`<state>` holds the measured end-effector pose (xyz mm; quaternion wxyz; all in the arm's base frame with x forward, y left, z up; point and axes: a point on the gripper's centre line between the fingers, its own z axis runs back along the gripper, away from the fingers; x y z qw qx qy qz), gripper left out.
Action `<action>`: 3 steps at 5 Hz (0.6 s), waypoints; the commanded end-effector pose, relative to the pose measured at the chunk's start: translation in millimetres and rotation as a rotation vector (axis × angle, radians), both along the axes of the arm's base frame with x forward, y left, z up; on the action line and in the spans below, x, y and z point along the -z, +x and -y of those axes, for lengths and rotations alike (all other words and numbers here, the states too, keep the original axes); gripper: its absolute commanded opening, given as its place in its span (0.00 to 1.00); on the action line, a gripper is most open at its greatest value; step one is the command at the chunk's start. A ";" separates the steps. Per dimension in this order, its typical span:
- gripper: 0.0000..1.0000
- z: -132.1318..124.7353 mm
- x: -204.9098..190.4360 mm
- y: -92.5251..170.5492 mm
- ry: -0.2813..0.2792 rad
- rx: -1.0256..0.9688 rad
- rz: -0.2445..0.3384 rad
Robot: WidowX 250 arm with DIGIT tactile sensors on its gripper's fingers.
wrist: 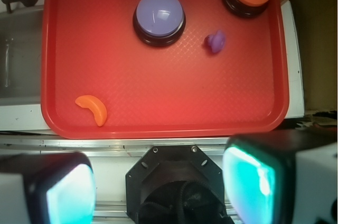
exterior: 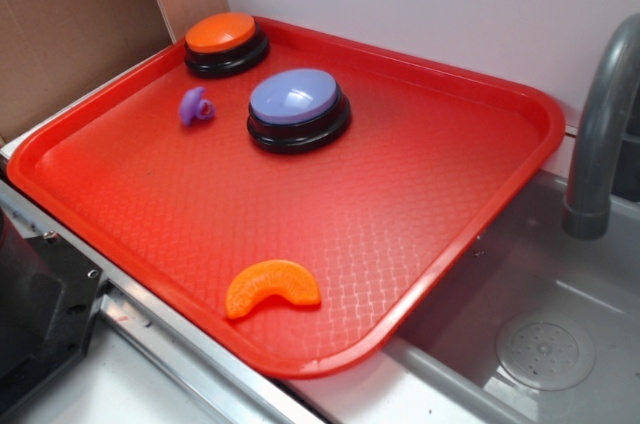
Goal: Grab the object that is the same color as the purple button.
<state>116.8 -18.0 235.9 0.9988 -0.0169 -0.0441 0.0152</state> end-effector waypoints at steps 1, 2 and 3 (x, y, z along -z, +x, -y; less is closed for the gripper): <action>1.00 0.0 0.0 0.0 0.000 0.000 0.000; 1.00 -15.7 13.0 4.3 0.003 -0.208 0.011; 1.00 -35.3 32.6 13.5 0.015 -0.458 0.112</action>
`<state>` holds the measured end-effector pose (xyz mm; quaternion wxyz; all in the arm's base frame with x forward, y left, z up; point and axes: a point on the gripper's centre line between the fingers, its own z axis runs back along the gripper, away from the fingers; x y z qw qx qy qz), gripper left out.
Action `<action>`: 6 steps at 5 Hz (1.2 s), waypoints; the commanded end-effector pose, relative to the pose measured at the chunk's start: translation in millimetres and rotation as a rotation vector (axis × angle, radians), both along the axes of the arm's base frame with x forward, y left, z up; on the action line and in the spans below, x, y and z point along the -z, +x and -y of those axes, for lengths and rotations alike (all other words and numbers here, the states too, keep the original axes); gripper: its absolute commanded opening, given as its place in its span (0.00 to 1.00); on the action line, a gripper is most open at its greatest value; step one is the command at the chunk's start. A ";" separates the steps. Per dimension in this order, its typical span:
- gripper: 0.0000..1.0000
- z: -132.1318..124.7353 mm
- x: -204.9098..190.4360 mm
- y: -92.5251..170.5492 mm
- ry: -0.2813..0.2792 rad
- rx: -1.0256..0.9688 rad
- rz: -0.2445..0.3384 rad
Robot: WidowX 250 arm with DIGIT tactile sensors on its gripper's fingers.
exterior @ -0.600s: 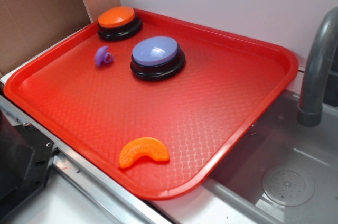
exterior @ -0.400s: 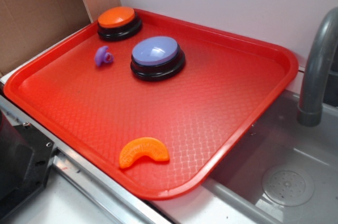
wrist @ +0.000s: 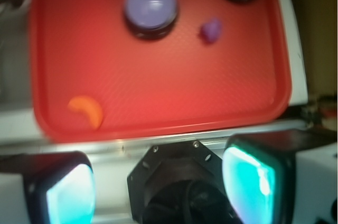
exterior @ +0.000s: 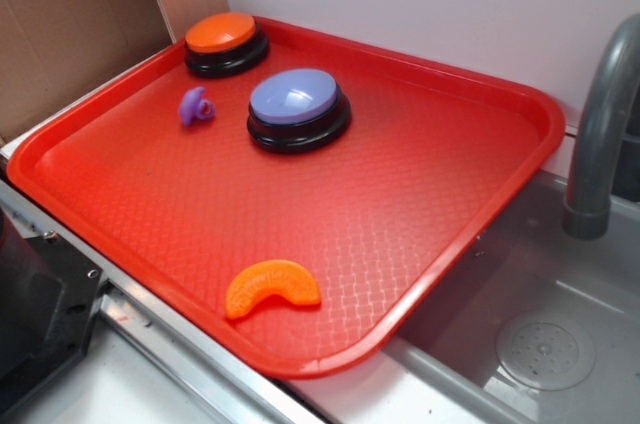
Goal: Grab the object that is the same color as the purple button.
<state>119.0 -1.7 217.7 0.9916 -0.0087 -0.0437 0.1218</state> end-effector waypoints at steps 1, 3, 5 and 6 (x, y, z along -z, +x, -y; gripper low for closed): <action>1.00 -46.1 36.5 29.4 0.013 -0.494 0.147; 1.00 -81.7 85.6 70.5 0.048 -0.907 0.157; 1.00 -104.0 131.9 100.3 0.103 -1.156 0.157; 1.00 -107.9 155.3 106.8 0.092 -1.180 0.136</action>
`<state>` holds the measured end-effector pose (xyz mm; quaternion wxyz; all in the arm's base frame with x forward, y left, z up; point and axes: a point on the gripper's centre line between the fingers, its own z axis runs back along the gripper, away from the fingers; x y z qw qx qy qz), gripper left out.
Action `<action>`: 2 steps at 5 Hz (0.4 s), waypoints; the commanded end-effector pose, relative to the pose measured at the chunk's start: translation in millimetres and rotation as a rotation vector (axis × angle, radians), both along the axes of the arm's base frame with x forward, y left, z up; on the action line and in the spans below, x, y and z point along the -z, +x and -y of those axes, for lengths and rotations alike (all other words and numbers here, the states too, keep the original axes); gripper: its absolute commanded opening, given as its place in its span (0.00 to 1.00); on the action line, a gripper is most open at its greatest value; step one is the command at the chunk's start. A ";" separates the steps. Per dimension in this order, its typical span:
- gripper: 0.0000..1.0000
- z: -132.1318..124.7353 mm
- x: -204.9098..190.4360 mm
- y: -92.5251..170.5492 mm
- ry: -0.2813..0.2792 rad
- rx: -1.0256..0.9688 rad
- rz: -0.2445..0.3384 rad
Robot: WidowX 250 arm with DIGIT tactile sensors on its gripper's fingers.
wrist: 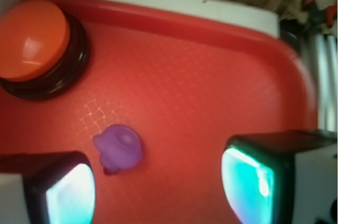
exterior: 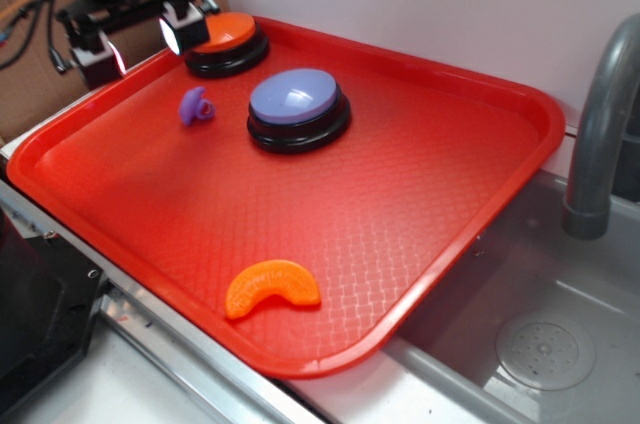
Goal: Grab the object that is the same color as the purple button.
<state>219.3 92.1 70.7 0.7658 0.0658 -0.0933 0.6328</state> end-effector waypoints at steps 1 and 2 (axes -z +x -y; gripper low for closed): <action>1.00 -10.0 24.9 12.0 -0.046 -0.018 0.069; 0.22 -7.4 33.3 13.3 -0.029 -0.009 0.071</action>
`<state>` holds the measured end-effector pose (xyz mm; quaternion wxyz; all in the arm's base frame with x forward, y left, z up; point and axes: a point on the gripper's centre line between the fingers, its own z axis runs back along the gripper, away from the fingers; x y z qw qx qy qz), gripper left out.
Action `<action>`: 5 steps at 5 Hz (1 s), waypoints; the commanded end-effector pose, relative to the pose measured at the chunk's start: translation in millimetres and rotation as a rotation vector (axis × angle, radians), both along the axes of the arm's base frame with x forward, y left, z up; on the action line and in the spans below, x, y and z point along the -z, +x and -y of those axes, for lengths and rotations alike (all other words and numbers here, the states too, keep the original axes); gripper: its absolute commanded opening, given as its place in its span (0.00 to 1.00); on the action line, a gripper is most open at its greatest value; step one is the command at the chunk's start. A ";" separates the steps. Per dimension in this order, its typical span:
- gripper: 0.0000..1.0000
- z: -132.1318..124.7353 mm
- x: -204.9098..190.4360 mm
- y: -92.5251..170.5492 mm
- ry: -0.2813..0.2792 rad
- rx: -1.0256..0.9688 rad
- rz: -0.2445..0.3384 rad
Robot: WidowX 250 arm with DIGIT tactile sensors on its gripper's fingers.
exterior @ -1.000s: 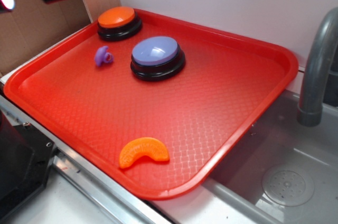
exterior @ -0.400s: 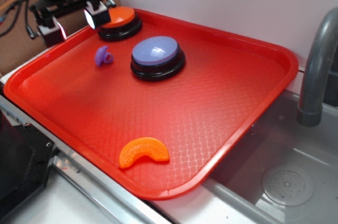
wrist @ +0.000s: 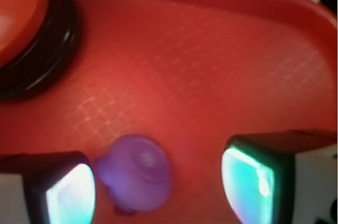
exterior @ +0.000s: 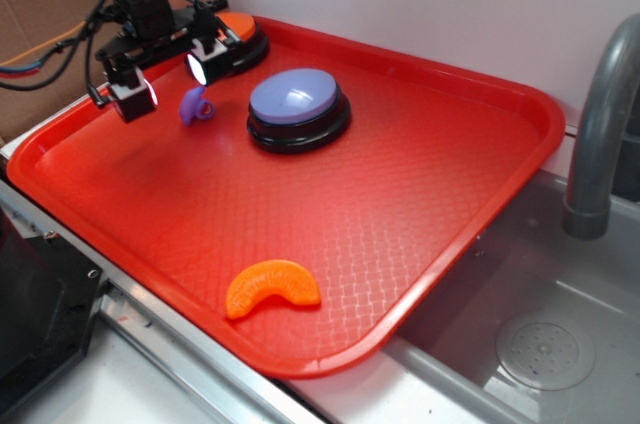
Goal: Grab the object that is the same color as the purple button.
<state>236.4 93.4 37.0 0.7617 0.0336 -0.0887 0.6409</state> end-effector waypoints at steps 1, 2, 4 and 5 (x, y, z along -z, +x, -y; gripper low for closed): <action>0.00 -6.4 3.5 -5.4 0.025 0.004 0.035; 0.00 -5.9 7.9 -5.6 0.014 0.041 0.023; 0.00 5.1 -28.2 -11.3 0.045 0.314 0.021; 0.00 15.2 -59.0 -21.5 0.024 0.563 -0.024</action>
